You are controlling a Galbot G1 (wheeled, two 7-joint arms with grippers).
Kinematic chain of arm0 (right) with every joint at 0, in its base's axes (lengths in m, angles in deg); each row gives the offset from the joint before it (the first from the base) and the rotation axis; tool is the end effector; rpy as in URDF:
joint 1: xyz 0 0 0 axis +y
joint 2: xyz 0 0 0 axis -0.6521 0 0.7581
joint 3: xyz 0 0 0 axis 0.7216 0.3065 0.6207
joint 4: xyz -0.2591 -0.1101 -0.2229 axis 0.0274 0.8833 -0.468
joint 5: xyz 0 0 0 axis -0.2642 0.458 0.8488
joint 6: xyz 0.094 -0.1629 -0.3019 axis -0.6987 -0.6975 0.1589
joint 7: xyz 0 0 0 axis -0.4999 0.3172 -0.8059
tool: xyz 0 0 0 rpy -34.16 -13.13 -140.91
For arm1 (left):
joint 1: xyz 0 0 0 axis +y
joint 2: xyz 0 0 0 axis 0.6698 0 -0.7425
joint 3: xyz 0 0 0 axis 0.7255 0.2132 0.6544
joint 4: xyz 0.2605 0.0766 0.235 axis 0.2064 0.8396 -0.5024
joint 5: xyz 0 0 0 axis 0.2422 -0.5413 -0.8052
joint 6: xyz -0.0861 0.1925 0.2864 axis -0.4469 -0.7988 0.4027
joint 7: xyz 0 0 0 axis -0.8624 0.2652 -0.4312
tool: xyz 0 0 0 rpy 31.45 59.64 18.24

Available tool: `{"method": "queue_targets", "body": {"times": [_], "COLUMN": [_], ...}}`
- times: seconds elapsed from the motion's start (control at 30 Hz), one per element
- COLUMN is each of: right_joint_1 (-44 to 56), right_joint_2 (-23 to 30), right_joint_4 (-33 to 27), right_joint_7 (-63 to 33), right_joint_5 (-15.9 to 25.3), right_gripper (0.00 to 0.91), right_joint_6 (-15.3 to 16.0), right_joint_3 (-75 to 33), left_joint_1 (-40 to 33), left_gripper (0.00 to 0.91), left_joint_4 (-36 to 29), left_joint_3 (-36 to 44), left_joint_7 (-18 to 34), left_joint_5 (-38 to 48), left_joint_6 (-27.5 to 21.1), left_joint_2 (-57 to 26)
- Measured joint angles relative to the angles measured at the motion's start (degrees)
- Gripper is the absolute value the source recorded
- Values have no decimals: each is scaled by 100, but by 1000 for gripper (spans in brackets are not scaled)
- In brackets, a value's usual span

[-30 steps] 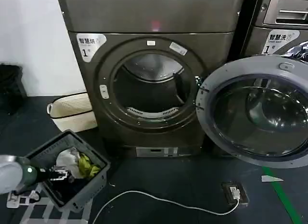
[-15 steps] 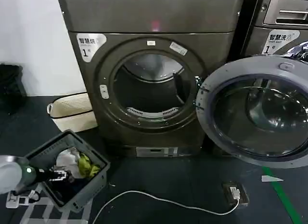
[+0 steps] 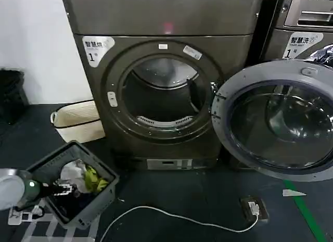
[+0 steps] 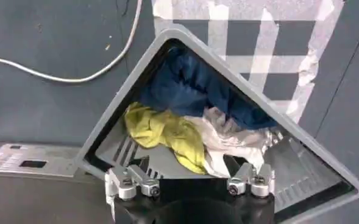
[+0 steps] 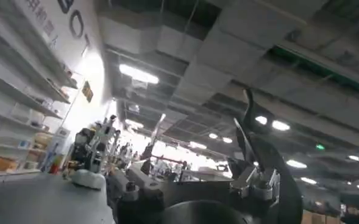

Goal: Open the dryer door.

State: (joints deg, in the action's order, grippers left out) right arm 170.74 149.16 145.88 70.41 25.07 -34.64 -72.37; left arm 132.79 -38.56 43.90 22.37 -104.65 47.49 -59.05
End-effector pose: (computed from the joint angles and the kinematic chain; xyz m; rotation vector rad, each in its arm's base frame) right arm -0.2161 -0.4325 -0.2165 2.3177 1.9202 -0.7273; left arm 0.3381 0.2521 -0.1732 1.5540 0.0828 2.7032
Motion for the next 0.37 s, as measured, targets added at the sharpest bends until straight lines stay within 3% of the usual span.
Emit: {"method": "queue_targets", "body": {"times": [0.37], "right_joint_1": [-12], "right_joint_2": [35], "right_joint_4": [0], "right_joint_7": [50], "right_joint_5": [-7], "right_gripper": [907], "right_joint_6": [-8], "right_joint_3": [27], "left_joint_1": [57], "left_gripper": [907], "left_joint_4": [-38], "left_joint_3": [-23], "left_joint_7": [8], "left_joint_5": [23], "left_joint_6": [0], "left_joint_2": [-21]}}
